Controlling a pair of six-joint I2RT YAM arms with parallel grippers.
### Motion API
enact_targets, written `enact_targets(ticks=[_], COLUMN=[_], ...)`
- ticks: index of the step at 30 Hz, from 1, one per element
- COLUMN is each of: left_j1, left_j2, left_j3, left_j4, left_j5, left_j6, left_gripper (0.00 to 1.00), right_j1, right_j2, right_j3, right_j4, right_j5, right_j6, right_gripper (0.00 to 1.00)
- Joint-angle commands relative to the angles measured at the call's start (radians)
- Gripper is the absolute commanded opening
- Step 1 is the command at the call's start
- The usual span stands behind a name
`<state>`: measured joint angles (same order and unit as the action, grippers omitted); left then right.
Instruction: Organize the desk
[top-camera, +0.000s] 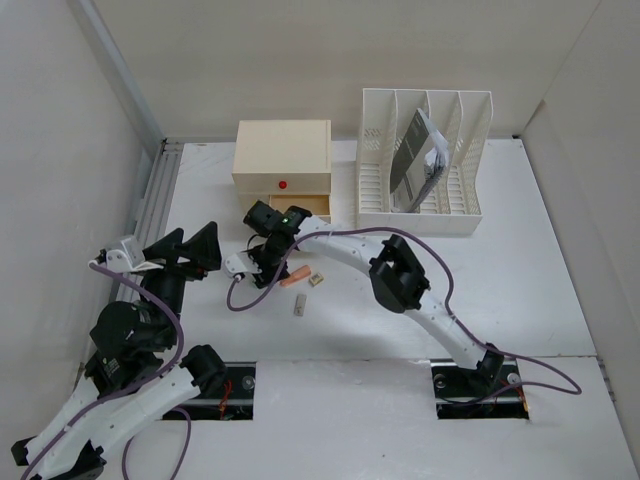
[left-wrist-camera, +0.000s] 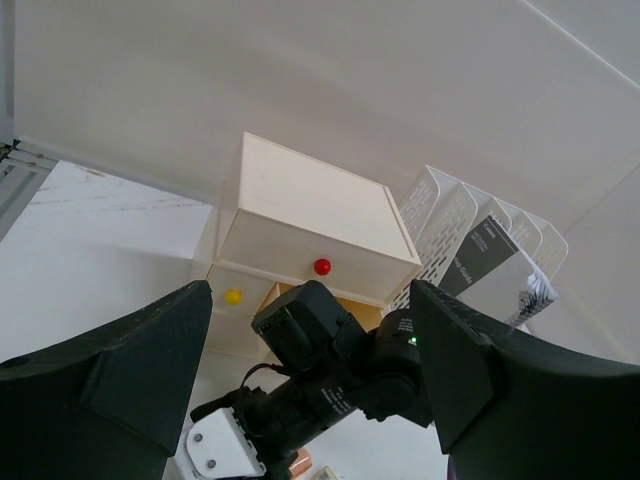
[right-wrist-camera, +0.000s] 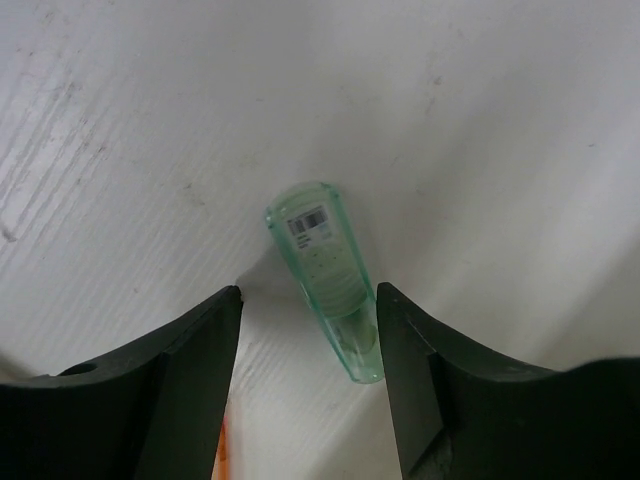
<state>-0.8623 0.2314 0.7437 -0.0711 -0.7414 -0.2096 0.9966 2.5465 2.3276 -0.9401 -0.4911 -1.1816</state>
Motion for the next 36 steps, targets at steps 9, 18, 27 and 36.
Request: enact_targets(ticks=[9,18,27,36], left_j1=[-0.003,-0.003,-0.003,-0.003], left_j2=[-0.02,-0.02,-0.029,-0.029], left_j3=[-0.006,-0.006,-0.006,-0.006], left_j4=[0.048,0.048,0.048,0.048], left_j5=[0.011,0.02,0.02,0.02], left_j6=[0.016,0.016,0.016,0.016], left_gripper=[0.78,0.79,0.79,0.79], right_j1=[0.027,0.027,0.027,0.027], right_j2=[0.035,0.015,0.035,-0.093], right_j3=[0.039,-0.01,0.0,-0.045], right_j4=[-0.204,-0.223,-0.189,-0.095], right_j5=[-0.006,-0.03,-0.041,-0.041], right_j6=[-0.05,-0.036,0.08,0.233], right_gripper=[0.61,0.53,0.27,0.09])
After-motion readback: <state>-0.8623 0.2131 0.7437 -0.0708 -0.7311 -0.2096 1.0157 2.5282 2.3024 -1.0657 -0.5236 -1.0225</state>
